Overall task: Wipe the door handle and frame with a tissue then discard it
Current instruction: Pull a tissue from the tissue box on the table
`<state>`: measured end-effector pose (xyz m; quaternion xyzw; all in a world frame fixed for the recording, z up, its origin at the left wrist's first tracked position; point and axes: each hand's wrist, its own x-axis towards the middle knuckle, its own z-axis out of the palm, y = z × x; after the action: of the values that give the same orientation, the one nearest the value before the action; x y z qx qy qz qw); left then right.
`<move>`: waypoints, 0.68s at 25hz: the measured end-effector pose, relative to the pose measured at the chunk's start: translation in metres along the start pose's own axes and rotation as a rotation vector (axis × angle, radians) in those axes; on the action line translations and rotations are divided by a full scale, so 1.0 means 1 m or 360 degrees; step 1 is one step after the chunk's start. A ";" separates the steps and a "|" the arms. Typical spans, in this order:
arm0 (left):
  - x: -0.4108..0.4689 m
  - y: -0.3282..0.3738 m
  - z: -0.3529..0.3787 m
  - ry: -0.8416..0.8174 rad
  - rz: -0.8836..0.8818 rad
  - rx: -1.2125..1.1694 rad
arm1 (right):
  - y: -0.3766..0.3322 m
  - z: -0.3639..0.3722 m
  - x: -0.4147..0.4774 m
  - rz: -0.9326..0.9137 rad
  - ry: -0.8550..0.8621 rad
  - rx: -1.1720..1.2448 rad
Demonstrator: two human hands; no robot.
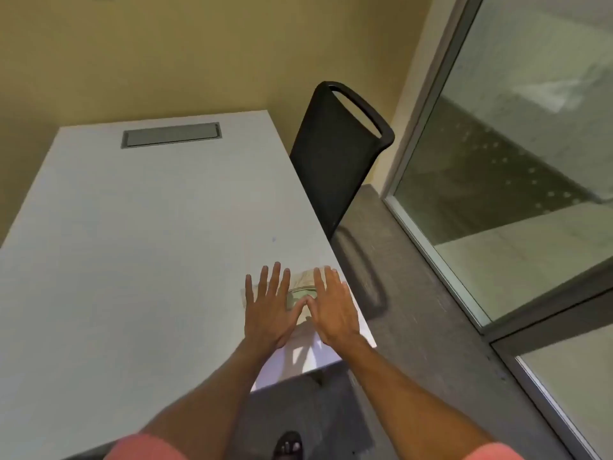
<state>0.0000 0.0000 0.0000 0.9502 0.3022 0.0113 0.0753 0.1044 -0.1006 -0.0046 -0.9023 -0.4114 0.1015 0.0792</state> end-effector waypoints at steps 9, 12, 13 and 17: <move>-0.006 -0.027 0.032 -0.0095 -0.0120 0.0008 | -0.022 0.023 0.024 -0.0165 0.0119 0.0086; 0.005 -0.028 0.037 -0.0135 -0.0136 -0.0033 | -0.025 0.022 0.036 -0.0235 0.0102 -0.0056; 0.007 -0.029 0.040 -0.0158 -0.0125 -0.0046 | -0.024 0.022 0.039 -0.0246 0.0066 -0.0072; 0.005 -0.032 0.053 -0.0282 -0.0092 -0.0044 | -0.025 0.020 0.052 -0.0242 -0.0046 -0.0109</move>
<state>-0.0107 0.0220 -0.0576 0.9372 0.3215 -0.0707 0.1152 0.1144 -0.0442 -0.0242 -0.8690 -0.4832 0.0942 0.0499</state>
